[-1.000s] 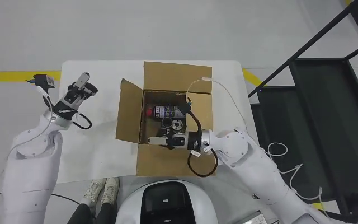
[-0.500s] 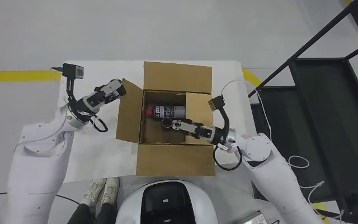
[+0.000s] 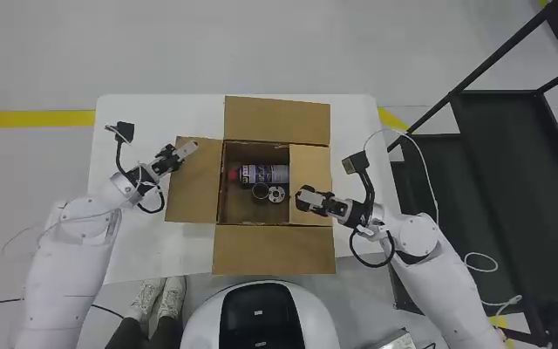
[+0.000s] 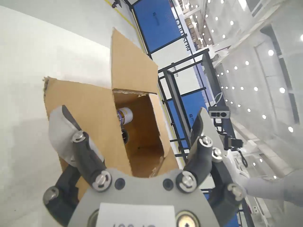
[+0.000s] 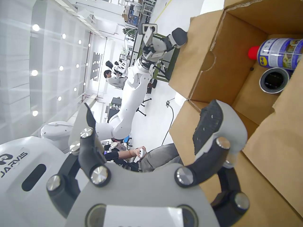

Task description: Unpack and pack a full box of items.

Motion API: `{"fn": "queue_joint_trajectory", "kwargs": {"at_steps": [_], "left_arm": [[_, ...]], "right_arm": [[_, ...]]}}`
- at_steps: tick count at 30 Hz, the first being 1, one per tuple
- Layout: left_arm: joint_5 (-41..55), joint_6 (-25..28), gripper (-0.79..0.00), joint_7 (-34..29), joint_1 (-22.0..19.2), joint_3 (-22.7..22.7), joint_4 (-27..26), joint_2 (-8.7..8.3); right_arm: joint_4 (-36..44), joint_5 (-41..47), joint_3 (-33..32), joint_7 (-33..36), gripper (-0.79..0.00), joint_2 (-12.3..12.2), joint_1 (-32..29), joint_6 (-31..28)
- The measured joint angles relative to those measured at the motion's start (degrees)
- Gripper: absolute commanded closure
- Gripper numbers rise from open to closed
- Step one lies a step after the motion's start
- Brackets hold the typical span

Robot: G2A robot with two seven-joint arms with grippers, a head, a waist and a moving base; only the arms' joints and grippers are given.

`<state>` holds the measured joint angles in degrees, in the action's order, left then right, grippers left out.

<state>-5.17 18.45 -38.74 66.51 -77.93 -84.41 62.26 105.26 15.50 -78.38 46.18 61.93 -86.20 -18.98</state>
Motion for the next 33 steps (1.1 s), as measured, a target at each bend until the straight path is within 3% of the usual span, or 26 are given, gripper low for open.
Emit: {"fn": "queue_joint_trajectory", "kwargs": {"at_steps": [12, 17, 21, 28, 33], "left_arm": [[-9.26, 0.03, -0.785, 5.99, -4.40, 10.97, 7.90, 2.10], [-8.19, 1.39, -0.785, 6.69, -5.27, 11.49, 9.04, 2.41], [-6.43, 2.76, -0.785, 6.74, -4.32, 7.99, 4.71, 1.75], [0.76, 3.28, -0.785, 3.78, -0.82, -0.53, -10.73, 0.31], [3.48, 2.08, -0.785, 1.69, -1.59, -0.59, -17.76, 0.25]], "right_arm": [[-0.76, -0.35, 0.42, -0.39, -0.785, -0.08, 0.03, -0.23], [-0.68, -0.48, 0.42, -0.50, -0.785, -0.15, -0.30, -0.19], [-0.55, -0.48, 0.81, -0.58, -0.785, -0.14, 0.00, -0.01], [-0.61, -0.52, 1.52, -0.62, -0.785, -0.10, 0.91, -0.12], [-0.98, -0.23, 0.95, -1.28, -0.785, -0.17, 0.28, -0.86]]}}
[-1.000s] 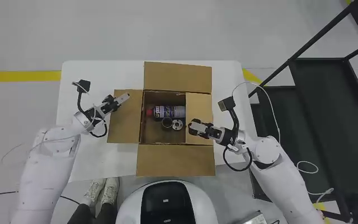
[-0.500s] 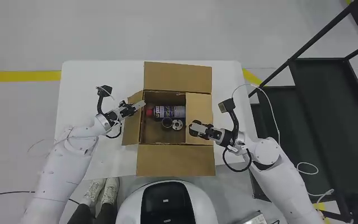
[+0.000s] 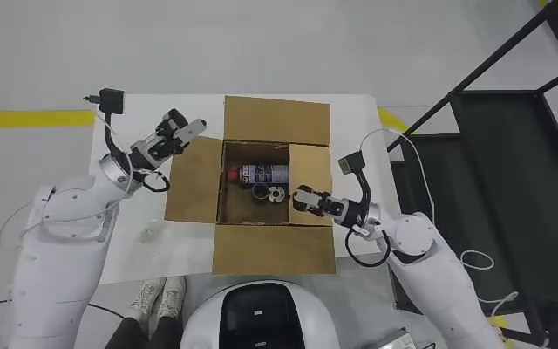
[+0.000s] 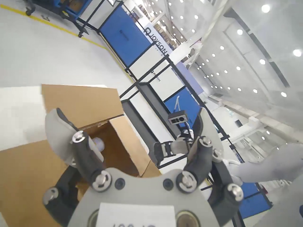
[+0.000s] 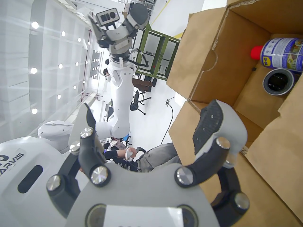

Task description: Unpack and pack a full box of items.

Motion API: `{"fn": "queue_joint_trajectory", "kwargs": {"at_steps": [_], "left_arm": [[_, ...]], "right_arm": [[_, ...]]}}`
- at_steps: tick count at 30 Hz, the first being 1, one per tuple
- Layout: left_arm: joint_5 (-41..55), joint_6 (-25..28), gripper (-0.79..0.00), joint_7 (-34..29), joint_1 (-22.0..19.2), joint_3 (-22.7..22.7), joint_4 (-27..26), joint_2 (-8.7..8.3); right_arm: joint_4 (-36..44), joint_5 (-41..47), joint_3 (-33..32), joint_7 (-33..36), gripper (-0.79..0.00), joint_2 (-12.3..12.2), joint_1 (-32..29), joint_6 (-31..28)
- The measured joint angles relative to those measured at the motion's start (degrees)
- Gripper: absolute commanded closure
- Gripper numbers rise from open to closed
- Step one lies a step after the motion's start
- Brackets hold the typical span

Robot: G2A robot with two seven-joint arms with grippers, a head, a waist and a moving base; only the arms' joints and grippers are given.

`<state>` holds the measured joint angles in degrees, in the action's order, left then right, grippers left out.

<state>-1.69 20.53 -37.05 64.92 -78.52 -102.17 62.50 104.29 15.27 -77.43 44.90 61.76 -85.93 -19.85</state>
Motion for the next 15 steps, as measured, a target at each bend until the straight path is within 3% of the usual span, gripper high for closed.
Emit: {"fn": "queue_joint_trajectory", "kwargs": {"at_steps": [6, 15], "left_arm": [[-1.36, -2.49, -0.785, -0.75, -5.54, 8.31, 0.12, 1.23], [-5.91, -5.54, -0.785, 1.15, -15.14, 26.12, 9.91, 5.12]], "right_arm": [[-0.03, 0.85, -2.76, -1.16, -0.785, -0.33, -2.63, -1.65], [1.36, 2.57, -8.00, -1.20, -0.785, -0.98, -7.80, -3.29]]}}
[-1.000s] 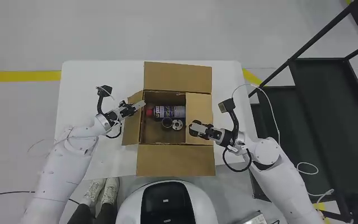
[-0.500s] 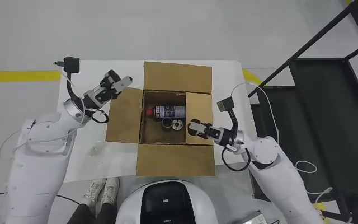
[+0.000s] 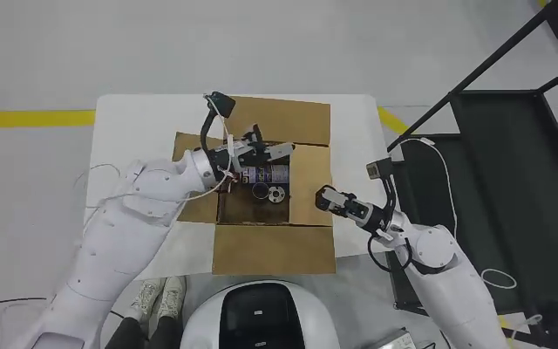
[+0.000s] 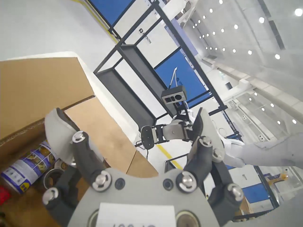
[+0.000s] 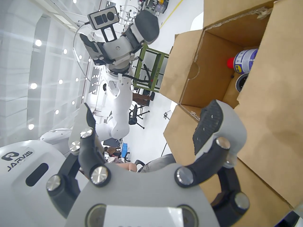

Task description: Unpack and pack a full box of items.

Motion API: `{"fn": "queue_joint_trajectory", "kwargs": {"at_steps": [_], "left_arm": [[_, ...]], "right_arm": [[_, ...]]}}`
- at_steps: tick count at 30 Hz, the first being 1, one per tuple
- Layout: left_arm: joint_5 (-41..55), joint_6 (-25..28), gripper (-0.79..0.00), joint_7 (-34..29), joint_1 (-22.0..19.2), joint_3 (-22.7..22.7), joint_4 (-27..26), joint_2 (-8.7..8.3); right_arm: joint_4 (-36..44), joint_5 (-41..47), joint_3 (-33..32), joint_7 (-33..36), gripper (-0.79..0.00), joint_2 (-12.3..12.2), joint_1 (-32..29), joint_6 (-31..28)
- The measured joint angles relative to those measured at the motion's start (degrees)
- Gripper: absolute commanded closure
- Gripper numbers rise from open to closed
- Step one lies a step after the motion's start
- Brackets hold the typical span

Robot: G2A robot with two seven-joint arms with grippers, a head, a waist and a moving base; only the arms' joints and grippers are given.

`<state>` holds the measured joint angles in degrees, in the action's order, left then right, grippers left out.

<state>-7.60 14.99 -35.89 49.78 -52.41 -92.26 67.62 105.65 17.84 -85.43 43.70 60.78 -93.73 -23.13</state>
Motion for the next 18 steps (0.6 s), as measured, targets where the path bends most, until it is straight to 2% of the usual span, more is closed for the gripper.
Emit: {"fn": "queue_joint_trajectory", "kwargs": {"at_steps": [5, 18], "left_arm": [[-1.30, 1.04, -0.785, 1.87, -3.56, 5.47, 4.99, 1.89], [-1.23, 1.01, -0.785, 1.72, -3.57, 5.50, 5.03, 1.89]], "right_arm": [[-0.15, 0.24, 0.45, 0.23, -0.785, 0.01, -0.11, 0.27], [-0.15, 0.24, 0.44, 0.22, -0.785, 0.01, -0.11, 0.27]]}}
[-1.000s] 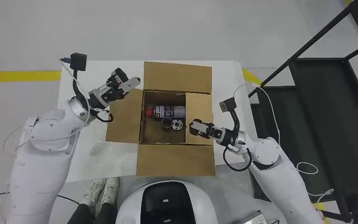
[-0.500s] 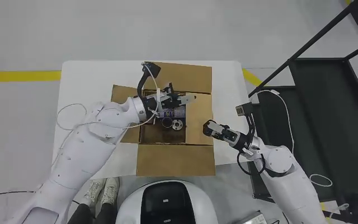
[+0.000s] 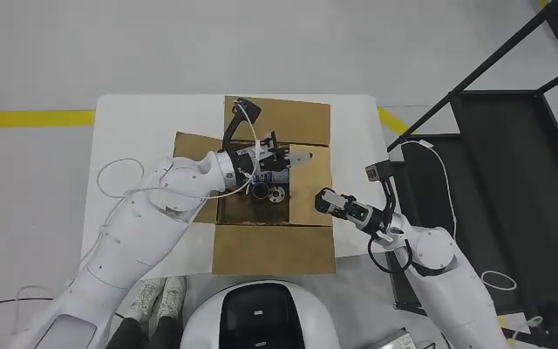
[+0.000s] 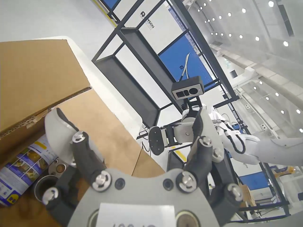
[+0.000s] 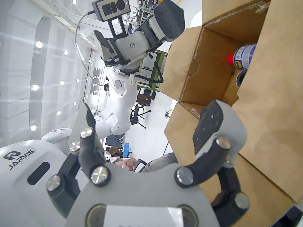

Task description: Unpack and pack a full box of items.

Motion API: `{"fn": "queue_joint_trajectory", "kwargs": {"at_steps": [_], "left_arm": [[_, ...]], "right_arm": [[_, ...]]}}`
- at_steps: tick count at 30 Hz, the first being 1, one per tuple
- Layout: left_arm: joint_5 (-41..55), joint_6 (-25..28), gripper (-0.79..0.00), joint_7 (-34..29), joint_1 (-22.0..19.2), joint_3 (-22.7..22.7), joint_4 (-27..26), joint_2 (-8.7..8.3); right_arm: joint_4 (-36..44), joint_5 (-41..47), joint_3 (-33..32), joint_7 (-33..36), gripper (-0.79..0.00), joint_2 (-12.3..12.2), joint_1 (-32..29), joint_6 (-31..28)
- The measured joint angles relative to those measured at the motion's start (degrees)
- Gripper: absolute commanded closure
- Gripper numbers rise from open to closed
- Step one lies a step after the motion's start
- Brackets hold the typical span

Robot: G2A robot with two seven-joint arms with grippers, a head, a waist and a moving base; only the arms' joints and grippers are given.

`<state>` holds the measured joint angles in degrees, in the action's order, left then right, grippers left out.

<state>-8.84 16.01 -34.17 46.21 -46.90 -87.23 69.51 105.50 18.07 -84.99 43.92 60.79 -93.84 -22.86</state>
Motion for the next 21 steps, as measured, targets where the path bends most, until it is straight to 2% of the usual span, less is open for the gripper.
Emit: {"fn": "queue_joint_trajectory", "kwargs": {"at_steps": [4, 6, 13, 18, 21], "left_arm": [[3.94, -2.16, -0.785, -0.94, 1.09, 0.81, 0.72, 0.50], [5.42, -3.32, -0.785, -1.80, 0.37, 2.02, 2.19, 1.05], [-1.20, -7.08, -0.785, 4.77, -2.86, 7.33, 12.37, 3.86], [3.41, -4.99, -0.785, 5.64, -3.69, 9.73, 18.53, 6.10], [6.48, -3.03, -0.785, 6.40, -4.64, 11.77, 22.83, 8.00]], "right_arm": [[0.69, -1.42, 0.96, -0.13, -0.785, 0.03, 0.29, 1.21], [0.92, -1.74, 1.07, -0.11, -0.785, 0.02, 0.31, 1.45], [1.67, -0.96, -0.52, 1.36, -0.785, -0.30, -1.48, 1.30], [1.68, -0.34, -0.95, 3.26, -0.785, -0.50, -1.93, 1.79], [2.02, -0.80, -0.58, 4.29, -0.785, -0.58, -1.72, 2.35]]}}
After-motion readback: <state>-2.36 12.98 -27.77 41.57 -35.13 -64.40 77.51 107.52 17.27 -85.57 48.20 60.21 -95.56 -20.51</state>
